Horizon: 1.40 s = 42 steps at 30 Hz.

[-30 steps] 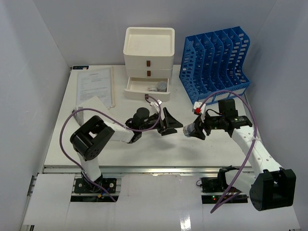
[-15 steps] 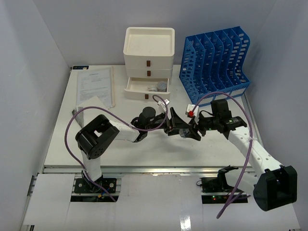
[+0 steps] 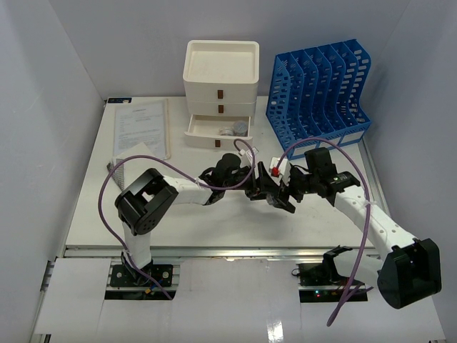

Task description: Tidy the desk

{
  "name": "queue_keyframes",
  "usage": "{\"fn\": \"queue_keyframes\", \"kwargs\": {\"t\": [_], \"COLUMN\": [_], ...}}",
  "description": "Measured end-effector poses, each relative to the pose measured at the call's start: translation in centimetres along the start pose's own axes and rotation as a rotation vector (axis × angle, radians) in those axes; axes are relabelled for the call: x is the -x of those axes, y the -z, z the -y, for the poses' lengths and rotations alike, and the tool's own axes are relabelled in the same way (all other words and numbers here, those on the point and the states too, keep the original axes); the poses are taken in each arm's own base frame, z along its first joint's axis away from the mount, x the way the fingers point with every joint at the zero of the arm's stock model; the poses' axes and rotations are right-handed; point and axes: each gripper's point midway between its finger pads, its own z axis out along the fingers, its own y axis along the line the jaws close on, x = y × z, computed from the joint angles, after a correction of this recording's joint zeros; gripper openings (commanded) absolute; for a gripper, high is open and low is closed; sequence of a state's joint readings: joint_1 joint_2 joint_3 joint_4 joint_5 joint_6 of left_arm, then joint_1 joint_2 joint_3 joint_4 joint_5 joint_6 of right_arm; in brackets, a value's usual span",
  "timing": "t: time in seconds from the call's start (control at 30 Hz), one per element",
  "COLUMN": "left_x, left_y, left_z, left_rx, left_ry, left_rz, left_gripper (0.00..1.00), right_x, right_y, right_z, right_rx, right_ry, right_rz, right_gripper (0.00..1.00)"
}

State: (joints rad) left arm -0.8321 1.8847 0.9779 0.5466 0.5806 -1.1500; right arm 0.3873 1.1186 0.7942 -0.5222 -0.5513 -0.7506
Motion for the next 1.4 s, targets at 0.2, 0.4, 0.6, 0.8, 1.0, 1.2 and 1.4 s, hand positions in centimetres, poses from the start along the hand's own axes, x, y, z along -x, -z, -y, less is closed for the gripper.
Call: {"fn": "queue_keyframes", "kwargs": {"t": [0.2, 0.4, 0.6, 0.8, 1.0, 1.2, 1.4], "left_x": [-0.3, 4.9, 14.6, 25.8, 32.7, 33.5, 33.8], "left_y": [0.3, 4.6, 10.7, 15.8, 19.2, 20.0, 20.3], "left_z": [-3.2, -9.0, -10.9, -5.8, -8.2, -14.0, -13.6], "left_rx": [0.141, 0.315, 0.496, 0.570, 0.707, 0.862, 0.893], "left_ry": [-0.013, 0.029, -0.051, -0.278, -0.335, -0.295, -0.287], "left_rz": [-0.013, 0.095, 0.275, 0.463, 0.519, 0.448, 0.430], "left_gripper": [0.01, 0.00, 0.00, 0.01, 0.10, 0.67, 0.82], "right_x": [0.5, 1.0, -0.7, -2.6, -1.8, -1.9, -1.8], "right_y": [0.8, 2.8, 3.5, 3.6, 4.0, 3.9, 4.0], "right_z": [0.7, 1.7, 2.0, 1.9, 2.0, 1.8, 1.8], "right_rx": [-0.056, -0.134, -0.168, -0.174, -0.182, -0.177, -0.174], "right_ry": [0.029, 0.052, 0.001, -0.066, -0.047, -0.049, -0.050], "right_rz": [0.003, 0.059, 0.094, 0.111, 0.154, 0.164, 0.172], "right_gripper": [0.90, 0.90, 0.90, 0.90, 0.90, 0.90, 0.90]}}
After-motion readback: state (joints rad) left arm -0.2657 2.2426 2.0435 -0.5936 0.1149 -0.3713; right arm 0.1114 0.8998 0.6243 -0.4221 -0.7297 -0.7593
